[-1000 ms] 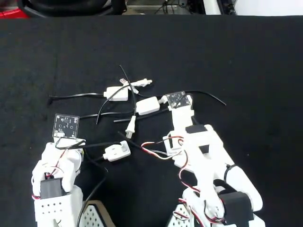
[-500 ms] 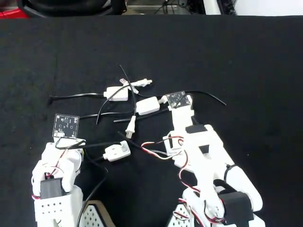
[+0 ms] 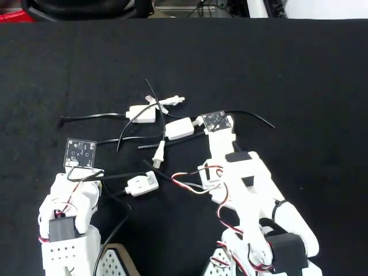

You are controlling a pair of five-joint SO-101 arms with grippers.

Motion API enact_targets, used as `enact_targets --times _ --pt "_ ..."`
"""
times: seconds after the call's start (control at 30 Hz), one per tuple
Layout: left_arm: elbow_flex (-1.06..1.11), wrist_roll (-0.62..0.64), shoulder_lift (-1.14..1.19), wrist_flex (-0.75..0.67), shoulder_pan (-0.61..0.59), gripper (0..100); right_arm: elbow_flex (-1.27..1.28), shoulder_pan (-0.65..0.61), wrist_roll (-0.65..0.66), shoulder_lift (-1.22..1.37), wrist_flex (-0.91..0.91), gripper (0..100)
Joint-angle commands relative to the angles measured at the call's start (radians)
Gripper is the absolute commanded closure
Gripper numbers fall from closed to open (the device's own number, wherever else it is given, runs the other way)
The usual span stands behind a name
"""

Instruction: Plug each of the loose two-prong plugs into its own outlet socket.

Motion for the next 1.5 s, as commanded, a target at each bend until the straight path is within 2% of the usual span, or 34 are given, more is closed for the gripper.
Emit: enact_targets --times 0.0,1.47 --pt "0.013 0.005 -0.011 0.003 0.008 89 0.065 0.011 -0.008 0.016 0.049 96.8" --pt "0.013 0.003 -0.011 0.023 0.008 89 0.065 0.009 -0.008 0.016 0.049 96.8"
